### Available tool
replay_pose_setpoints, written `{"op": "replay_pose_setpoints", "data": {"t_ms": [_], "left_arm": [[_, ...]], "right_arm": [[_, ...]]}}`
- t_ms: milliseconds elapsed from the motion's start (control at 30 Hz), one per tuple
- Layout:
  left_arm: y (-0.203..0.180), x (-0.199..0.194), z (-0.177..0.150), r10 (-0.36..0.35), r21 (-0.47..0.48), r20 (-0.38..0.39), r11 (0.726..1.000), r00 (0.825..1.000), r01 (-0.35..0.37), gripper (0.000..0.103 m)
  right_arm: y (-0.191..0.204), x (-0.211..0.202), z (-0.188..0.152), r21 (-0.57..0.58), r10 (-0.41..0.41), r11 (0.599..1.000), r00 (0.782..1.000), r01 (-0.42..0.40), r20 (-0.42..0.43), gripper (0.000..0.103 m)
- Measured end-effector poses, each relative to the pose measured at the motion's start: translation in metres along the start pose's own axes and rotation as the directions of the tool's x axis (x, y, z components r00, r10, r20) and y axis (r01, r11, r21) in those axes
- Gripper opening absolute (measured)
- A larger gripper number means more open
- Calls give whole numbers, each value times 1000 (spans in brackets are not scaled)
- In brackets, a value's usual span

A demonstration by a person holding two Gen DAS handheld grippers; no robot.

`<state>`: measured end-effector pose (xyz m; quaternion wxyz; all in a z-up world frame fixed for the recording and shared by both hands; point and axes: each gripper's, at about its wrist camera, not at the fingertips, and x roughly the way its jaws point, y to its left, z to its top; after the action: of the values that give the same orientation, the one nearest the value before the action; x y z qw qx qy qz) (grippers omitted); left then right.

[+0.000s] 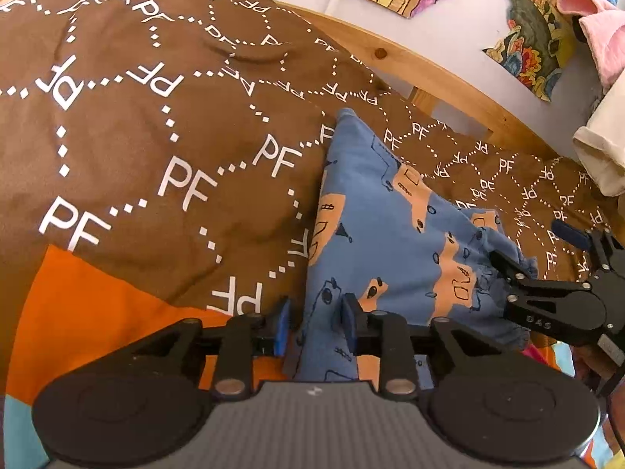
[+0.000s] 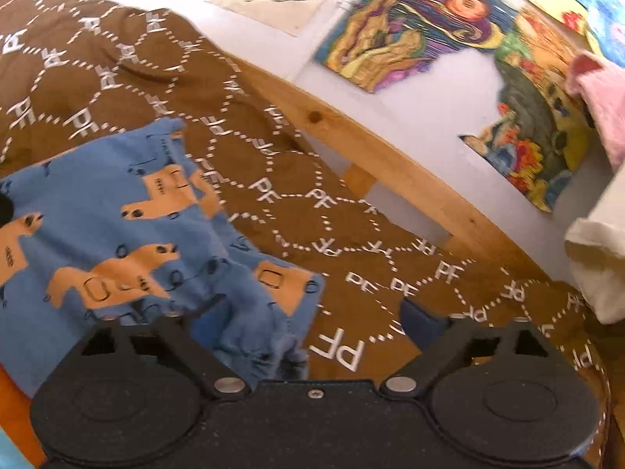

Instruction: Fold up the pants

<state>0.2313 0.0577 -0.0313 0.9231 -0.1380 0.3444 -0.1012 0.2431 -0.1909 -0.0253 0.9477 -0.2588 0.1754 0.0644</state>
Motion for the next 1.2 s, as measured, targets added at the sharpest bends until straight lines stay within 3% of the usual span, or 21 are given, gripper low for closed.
{"op": "replay_pose_setpoints", "data": {"t_ms": [67,133,267,333,400,667,1000,1200], "left_arm": [[0,-1,0,7,3,-1,1000,1000,-7,39],[-1,-1,1,16,7,-1,1000,1000,-16,56],[-3,-6,1,16,0,15,1000,1000,-16,75],[-4,-10,1,20,-4,29,1000,999,-20,93],[-6,-13,1,36,-10,48,999,998,-36,100],[-14,-29,-3,103,-3,82,995,991,-103,103],[-45,-82,-28,136,187,163,968,977,-166,103],[-57,-111,-39,126,203,190,965,974,-165,103]], "right_arm": [[-7,-6,2,64,0,998,1000,0,-4,100],[-12,-13,3,114,-8,993,1000,7,6,102],[-19,-28,1,181,-4,984,1000,4,-1,102],[-20,-36,0,194,-2,981,1000,2,-1,102],[-21,-44,-2,208,-1,978,1000,1,1,102],[-25,-80,0,327,54,943,998,-55,12,102],[-19,-138,-5,449,111,887,993,-111,26,102],[-13,-166,-13,478,99,873,995,-99,24,102]]}}
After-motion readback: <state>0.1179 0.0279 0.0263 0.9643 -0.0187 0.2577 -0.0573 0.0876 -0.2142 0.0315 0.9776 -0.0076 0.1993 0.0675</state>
